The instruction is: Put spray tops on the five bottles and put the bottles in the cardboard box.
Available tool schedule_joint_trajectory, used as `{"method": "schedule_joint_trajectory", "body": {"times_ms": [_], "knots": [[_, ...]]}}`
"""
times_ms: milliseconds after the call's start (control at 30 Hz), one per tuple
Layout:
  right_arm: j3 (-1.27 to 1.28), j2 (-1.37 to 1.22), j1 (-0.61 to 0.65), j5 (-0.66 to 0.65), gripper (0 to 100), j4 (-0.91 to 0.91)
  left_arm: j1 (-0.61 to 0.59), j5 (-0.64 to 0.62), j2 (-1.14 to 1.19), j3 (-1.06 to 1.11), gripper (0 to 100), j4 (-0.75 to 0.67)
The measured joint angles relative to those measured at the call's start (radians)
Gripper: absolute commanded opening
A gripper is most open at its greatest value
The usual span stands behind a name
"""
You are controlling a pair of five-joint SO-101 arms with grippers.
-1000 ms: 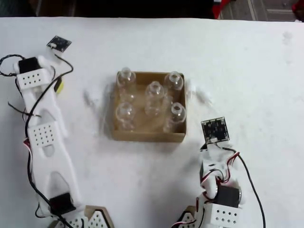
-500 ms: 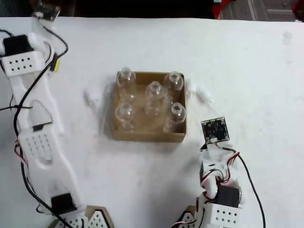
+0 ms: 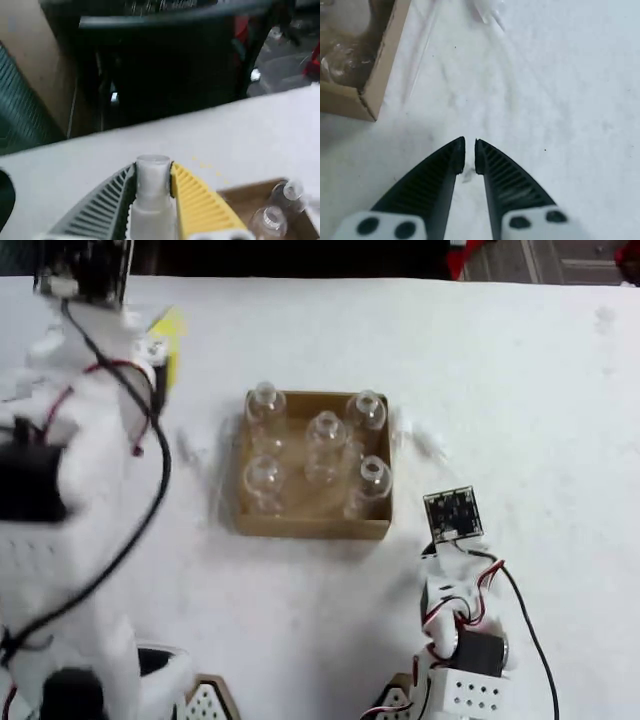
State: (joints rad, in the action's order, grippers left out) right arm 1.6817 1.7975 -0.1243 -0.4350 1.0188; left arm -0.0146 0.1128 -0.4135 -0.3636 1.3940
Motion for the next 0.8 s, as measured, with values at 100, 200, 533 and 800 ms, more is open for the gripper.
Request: {"method": "schedule_joint_trajectory", "body": {"times_ms": [100,200,533,800], "knots": [[0.0,0.0,0.0,0.0,1.6,0.0,0.091,-0.02,-0.095,0.137,2,-0.196],[0.0,0.0,0.0,0.0,1.8,0.0,0.163,-0.023,-0.129,0.242,2,-0.356],[0.0,0.0,0.0,0.0,1.8,0.0,0.249,-0.028,-0.071,0.48,2,-0.818],[0.0,0.0,0.0,0.0,1.8,0.0,0.249,-0.028,0.052,0.494,2,-0.957]]}}
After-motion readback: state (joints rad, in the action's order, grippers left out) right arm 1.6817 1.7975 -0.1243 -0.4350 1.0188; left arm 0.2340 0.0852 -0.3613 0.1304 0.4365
